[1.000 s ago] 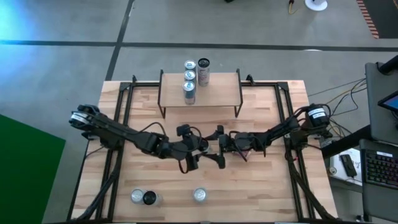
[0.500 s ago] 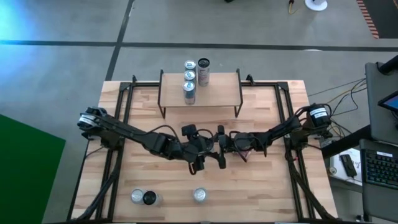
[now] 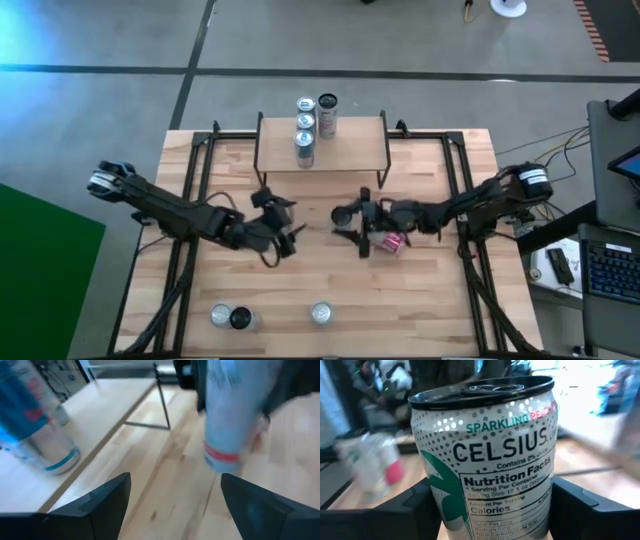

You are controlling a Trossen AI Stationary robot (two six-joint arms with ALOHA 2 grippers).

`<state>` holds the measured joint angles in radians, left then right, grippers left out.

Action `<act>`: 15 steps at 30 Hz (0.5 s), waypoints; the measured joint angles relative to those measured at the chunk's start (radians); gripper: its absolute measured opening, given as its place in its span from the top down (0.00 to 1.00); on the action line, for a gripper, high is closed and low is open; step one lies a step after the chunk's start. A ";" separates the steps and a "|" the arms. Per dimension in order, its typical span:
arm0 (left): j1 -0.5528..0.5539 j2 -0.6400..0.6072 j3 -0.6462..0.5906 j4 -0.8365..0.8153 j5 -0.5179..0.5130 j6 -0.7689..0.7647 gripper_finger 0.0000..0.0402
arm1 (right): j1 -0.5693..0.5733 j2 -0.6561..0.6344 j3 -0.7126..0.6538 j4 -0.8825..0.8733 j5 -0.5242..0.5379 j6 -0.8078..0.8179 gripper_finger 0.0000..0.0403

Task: Place canned beverage on shelf
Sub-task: Align the top left white-pink soda can with the other white-pink soda can on the shelf

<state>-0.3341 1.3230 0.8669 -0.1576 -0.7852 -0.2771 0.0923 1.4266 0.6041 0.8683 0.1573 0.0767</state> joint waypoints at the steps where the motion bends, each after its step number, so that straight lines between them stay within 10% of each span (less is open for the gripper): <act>1: 0.001 -0.028 -0.042 0.058 -0.003 0.000 0.27 | -0.025 -0.031 0.017 -0.031 -0.005 -0.015 0.34; 7: -0.003 -0.108 -0.270 0.368 0.018 0.007 0.27 | -0.226 -0.141 0.184 -0.356 -0.266 -0.072 0.34; 15: -0.002 -0.110 -0.375 0.474 0.018 -0.044 0.27 | -0.407 -0.085 0.333 -0.346 -0.331 -0.121 0.34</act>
<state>-0.3359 1.2125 0.4914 0.3160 -0.7677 -0.3215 -0.3149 1.3421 0.9370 0.5225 -0.1732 -0.0439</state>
